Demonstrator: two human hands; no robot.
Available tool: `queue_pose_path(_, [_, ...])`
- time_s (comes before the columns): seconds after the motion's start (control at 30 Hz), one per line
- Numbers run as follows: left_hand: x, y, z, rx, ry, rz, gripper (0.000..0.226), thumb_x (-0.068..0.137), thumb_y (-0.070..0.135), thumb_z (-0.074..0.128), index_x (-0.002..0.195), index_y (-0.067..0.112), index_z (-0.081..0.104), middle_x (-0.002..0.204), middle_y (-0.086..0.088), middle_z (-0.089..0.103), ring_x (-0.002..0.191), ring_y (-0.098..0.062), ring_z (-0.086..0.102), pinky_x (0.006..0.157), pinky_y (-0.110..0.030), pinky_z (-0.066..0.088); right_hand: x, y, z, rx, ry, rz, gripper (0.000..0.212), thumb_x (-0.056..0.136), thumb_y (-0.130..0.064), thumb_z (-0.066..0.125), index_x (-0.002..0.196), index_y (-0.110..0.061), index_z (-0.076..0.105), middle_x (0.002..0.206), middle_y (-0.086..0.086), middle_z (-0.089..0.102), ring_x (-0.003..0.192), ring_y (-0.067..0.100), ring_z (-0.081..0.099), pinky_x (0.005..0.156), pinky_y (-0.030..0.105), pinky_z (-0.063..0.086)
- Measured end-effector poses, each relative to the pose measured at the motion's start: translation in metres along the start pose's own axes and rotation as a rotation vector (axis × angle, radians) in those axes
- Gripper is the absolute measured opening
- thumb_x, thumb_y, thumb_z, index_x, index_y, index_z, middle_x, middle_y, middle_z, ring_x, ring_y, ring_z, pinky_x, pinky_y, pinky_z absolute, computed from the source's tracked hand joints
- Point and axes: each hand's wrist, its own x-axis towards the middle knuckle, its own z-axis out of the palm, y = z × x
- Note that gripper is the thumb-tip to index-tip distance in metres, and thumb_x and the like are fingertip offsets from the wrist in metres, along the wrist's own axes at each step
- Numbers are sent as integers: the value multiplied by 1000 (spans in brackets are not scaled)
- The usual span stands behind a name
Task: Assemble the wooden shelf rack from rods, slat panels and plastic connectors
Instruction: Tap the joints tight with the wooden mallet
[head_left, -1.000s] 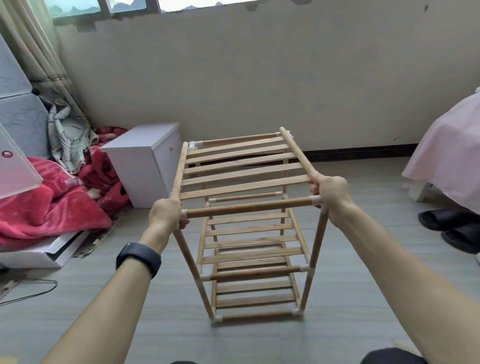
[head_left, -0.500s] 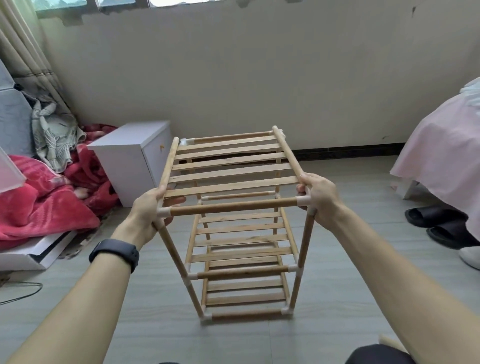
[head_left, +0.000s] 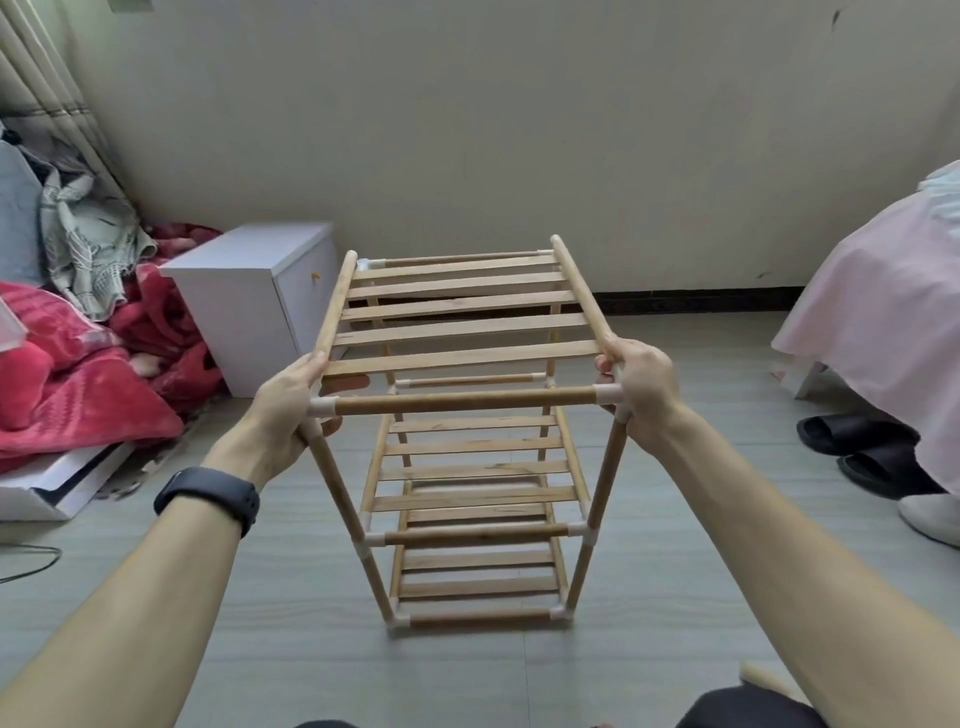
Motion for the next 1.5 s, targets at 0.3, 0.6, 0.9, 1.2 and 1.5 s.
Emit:
queue_pose_path(0.3, [9,6,3,91,173,1,37,103,44,42,112,15,63,84,-5,78,67,-19,57,49,-28,44,-3,5,3,76,-61,8,21,107,-21,47,102,-6,62,70,-2,51,54,6,46,47,18,45])
queue_pose_path(0.6, [14,20,6,268,391,28,39,101,50,48,102,17,69,76,-4,76,68,-20,66,54,-31,49,-9,12,16,110,-40,4,21,106,-20,49,112,-3,59,73,-1,54,56,6,49,54,21,48])
queue_pose_path(0.9, [-64,23,93,1132,104,768,54,92,77,31,100,30,58,92,11,58,93,-13,52,85,-38,38,-50,16,51,358,-261,239,27,100,-19,59,124,-9,54,84,7,68,72,17,67,65,32,57])
queue_pose_path(1.2, [-100,-2,105,1201,55,1024,23,95,44,62,97,22,59,59,14,48,56,-16,54,59,-30,43,-80,12,56,189,-515,337,25,89,-47,72,98,-23,74,89,1,73,71,13,68,61,25,53])
queue_pose_path(1.5, [-99,-20,76,1045,76,887,49,93,59,52,104,13,67,77,2,58,78,-17,51,79,-35,50,-74,17,77,128,-479,316,31,84,-38,78,104,-16,71,84,6,70,65,13,66,56,25,54])
